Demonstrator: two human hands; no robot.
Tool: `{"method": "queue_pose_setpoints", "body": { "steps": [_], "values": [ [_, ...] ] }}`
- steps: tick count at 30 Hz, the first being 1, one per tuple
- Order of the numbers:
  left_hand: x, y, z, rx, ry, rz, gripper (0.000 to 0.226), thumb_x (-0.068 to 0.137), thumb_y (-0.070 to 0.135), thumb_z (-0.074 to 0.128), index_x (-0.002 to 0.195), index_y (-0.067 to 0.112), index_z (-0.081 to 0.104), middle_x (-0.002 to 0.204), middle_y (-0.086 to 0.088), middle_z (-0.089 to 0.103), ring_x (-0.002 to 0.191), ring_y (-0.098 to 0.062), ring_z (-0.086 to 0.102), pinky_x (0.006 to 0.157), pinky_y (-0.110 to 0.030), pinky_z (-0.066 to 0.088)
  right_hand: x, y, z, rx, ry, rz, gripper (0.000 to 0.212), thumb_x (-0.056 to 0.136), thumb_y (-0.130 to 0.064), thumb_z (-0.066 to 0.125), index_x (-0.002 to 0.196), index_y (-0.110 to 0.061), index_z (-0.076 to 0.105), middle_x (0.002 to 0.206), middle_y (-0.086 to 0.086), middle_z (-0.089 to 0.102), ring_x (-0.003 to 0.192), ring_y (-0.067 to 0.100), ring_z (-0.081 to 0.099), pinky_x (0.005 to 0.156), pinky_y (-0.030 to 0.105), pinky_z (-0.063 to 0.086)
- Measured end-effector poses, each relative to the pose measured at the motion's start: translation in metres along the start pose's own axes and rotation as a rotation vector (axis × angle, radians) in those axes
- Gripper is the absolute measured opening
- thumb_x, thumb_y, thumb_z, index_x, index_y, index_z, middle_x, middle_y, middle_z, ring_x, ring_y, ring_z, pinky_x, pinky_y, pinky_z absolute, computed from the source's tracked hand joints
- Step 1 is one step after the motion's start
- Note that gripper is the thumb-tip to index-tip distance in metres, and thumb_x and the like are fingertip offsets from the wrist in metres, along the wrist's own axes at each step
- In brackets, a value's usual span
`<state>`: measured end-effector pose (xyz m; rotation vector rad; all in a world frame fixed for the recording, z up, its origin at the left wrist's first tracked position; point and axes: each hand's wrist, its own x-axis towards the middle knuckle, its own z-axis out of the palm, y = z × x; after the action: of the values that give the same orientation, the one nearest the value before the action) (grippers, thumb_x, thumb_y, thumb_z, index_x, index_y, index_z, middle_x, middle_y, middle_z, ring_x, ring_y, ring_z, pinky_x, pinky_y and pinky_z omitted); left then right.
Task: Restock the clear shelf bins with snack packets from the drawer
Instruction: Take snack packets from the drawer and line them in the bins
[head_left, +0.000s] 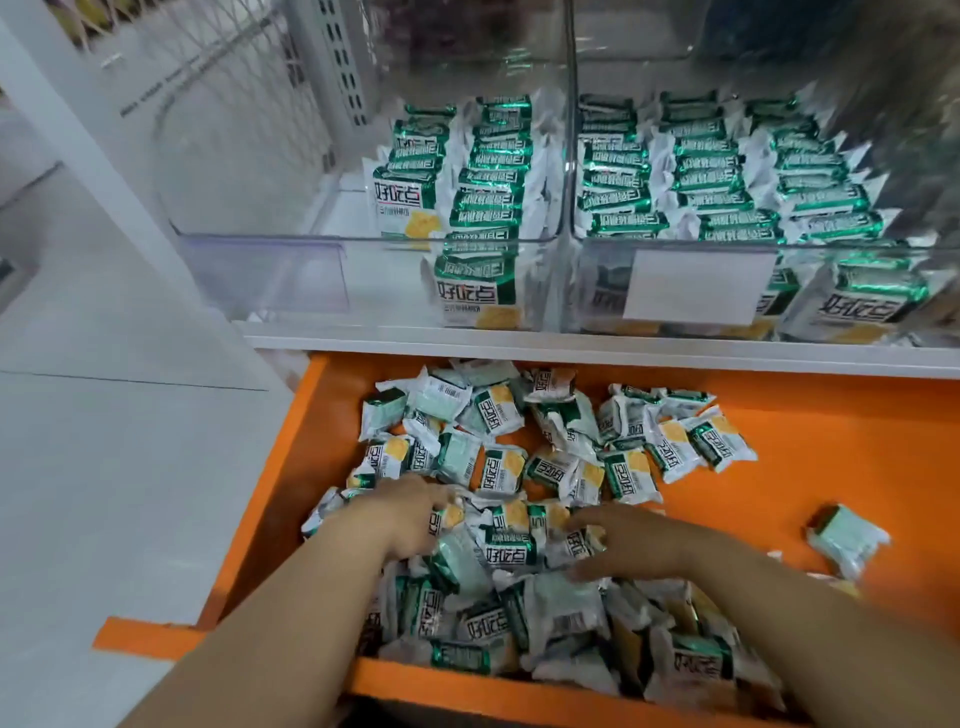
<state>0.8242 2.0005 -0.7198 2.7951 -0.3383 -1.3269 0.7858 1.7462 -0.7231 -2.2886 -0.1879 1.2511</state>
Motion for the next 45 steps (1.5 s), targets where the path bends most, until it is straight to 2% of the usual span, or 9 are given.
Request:
{"method": "queue_pose_setpoints", "body": {
  "steps": [7,13,18,21,28,32,35,38,45],
  "values": [
    [-0.003,0.003,-0.003,0.019,-0.019,-0.013,0.042,0.088,0.016,0.066,0.126,0.029,0.057,0.145,-0.008,0.031,0.128,-0.030,0.042,0.094,-0.031,0.043,0.006,-0.004,0.008,-0.070,-0.129,0.004,0.073,0.076,-0.053,0.073,0.139,-0.036,0.040,0.158,-0.004,-0.013,0.146,0.026,0.013,0.113,0.040,0.029],
    [-0.012,0.014,-0.003,0.024,-0.182,-0.007,0.072,0.081,0.047,0.070,0.143,0.033,0.037,0.155,-0.007,0.006,0.141,-0.035,0.017,0.113,-0.041,0.028,0.009,0.000,0.009,-0.090,-0.046,-0.011,0.054,0.074,-0.054,0.074,0.116,-0.025,0.055,0.153,-0.002,0.017,0.139,0.022,0.026,0.107,0.035,0.033],
    [-0.018,0.031,0.005,0.161,-0.065,0.035,0.068,0.077,0.048,0.073,0.136,0.034,0.041,0.157,0.000,-0.017,0.145,-0.034,-0.004,0.115,-0.057,0.001,0.009,0.006,0.007,-0.056,0.243,0.051,0.045,0.073,-0.055,0.074,0.096,-0.026,0.048,0.105,-0.006,0.046,0.096,0.014,0.050,0.073,0.029,0.044],
    [-0.017,0.037,0.012,0.205,-0.067,0.092,0.081,0.077,0.038,0.075,0.144,0.033,0.030,0.157,0.001,0.000,0.142,-0.032,0.018,0.116,-0.047,0.015,0.007,0.004,0.004,-0.049,0.442,0.086,0.045,0.072,-0.050,0.075,0.088,-0.022,0.045,0.084,-0.003,0.054,0.069,0.011,0.050,0.052,0.027,0.037],
    [-0.023,0.044,0.004,0.168,-0.082,0.113,0.070,0.081,0.032,0.071,0.142,0.020,0.038,0.139,-0.005,0.044,0.122,-0.024,0.047,0.099,-0.033,0.044,-0.016,-0.004,-0.010,-0.121,0.434,-0.110,0.029,0.085,-0.015,0.062,0.095,-0.030,0.040,0.084,-0.006,0.053,0.076,0.017,0.055,0.060,0.031,0.044],
    [-0.037,0.043,0.001,0.128,-0.086,0.055,0.070,0.077,0.039,0.071,0.137,0.014,0.044,0.132,-0.006,0.051,0.115,-0.024,0.052,0.094,-0.033,0.047,-0.057,-0.012,-0.028,-0.161,0.535,-0.294,0.044,0.082,0.001,0.059,0.091,-0.039,0.044,0.095,-0.025,0.042,0.094,0.009,0.045,0.075,0.018,0.041],
    [-0.052,0.042,-0.009,0.133,-0.070,0.017,0.069,0.080,0.037,0.069,0.138,0.010,0.043,0.130,-0.009,0.054,0.115,-0.026,0.054,0.097,-0.036,0.048,-0.096,-0.015,-0.036,-0.332,0.683,-0.409,0.041,0.078,0.000,0.066,0.095,-0.036,0.056,0.123,-0.014,0.049,0.119,0.013,0.039,0.099,0.025,0.034],
    [-0.067,0.040,-0.028,0.108,-0.017,-0.021,0.072,0.075,0.044,0.071,0.134,0.008,0.050,0.119,-0.007,0.061,0.109,-0.025,0.059,0.093,-0.037,0.050,-0.134,-0.019,-0.042,-0.434,0.838,-0.476,0.044,0.071,-0.001,0.073,0.092,-0.036,0.058,0.128,-0.008,0.052,0.112,0.010,0.038,0.090,0.029,0.041],
    [-0.137,0.066,-0.072,-0.192,0.173,0.146,0.047,0.076,0.063,0.062,0.104,0.025,0.063,0.107,0.000,0.065,0.096,-0.017,0.063,0.078,-0.028,0.046,-0.204,-0.022,-0.050,-0.298,0.872,-0.516,0.056,0.078,0.000,0.068,0.087,-0.050,0.044,0.119,-0.027,0.045,0.099,-0.013,0.044,0.079,-0.001,0.033]
  ]
}}
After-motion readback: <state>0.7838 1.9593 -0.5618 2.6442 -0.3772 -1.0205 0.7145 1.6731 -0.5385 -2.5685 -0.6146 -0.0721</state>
